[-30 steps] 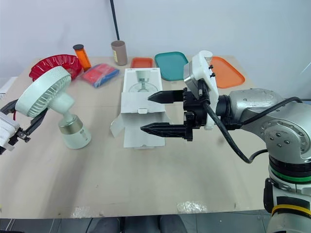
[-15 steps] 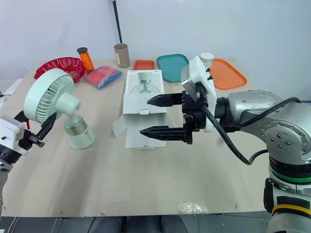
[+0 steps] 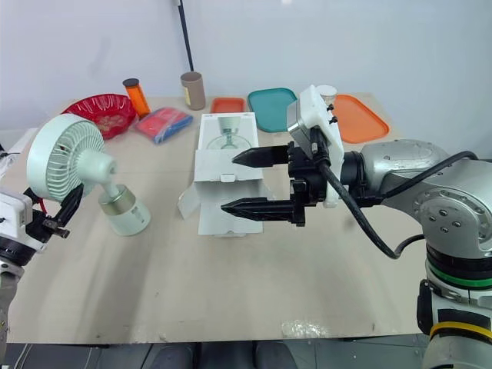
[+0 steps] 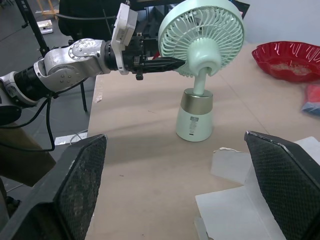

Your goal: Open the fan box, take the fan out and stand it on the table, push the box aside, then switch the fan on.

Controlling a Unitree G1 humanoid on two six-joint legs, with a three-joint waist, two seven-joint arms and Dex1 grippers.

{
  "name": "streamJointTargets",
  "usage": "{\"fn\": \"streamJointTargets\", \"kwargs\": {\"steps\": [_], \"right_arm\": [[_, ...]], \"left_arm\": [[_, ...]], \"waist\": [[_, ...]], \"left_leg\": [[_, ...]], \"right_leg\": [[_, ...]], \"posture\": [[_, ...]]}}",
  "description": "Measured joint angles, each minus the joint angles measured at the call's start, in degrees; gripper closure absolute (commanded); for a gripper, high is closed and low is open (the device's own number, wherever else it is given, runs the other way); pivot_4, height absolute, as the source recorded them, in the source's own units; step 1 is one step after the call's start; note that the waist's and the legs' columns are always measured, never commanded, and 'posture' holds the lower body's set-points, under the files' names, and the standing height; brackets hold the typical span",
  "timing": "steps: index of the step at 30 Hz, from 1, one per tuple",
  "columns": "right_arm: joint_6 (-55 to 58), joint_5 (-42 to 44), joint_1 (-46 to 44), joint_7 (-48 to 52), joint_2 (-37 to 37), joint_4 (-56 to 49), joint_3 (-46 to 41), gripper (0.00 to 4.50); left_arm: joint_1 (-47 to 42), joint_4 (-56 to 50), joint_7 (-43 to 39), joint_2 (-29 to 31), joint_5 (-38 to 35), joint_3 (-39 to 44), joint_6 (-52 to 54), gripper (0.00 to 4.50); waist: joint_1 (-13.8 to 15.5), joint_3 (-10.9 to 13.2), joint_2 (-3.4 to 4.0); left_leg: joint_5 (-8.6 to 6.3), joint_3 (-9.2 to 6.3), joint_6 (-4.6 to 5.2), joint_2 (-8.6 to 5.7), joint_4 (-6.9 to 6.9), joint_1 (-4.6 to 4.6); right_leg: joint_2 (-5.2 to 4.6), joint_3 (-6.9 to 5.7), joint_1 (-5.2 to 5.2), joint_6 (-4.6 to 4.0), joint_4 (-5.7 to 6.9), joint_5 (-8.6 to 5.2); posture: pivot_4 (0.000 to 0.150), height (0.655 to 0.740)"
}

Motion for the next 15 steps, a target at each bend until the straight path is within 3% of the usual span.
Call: {"fn": "streamJointTargets", "kwargs": {"steps": [9, 15], "right_arm": [[-0.3, -1.1, -0.1, 2.0, -0.1, 0.5, 0.0, 0.00], [-0.3, -1.3, -0.1, 2.5, -0.1, 0.9, 0.0, 0.00]], "left_arm": [[1.4, -3.8, 4.2, -5.8, -1.8, -2.7, 2.9, 2.35], [1.0, -3.6, 4.3, -5.8, -5.1, -2.4, 5.7, 2.35]], "waist": [[0.0, -0.1, 0.13], [0.1, -0.2, 0.25]], "left_leg": [[-0.01, 0.05, 0.01, 0.00, -0.04, 0.04], [-0.01, 0.04, 0.01, -0.02, -0.04, 0.12]], "right_leg": [[0.04, 0.08, 0.03, 0.02, -0.03, -0.02], [0.04, 0.08, 0.12, 0.05, -0.05, -0.04]], "posture": [[0.150, 0.7400], [0.150, 0.7400]]}}
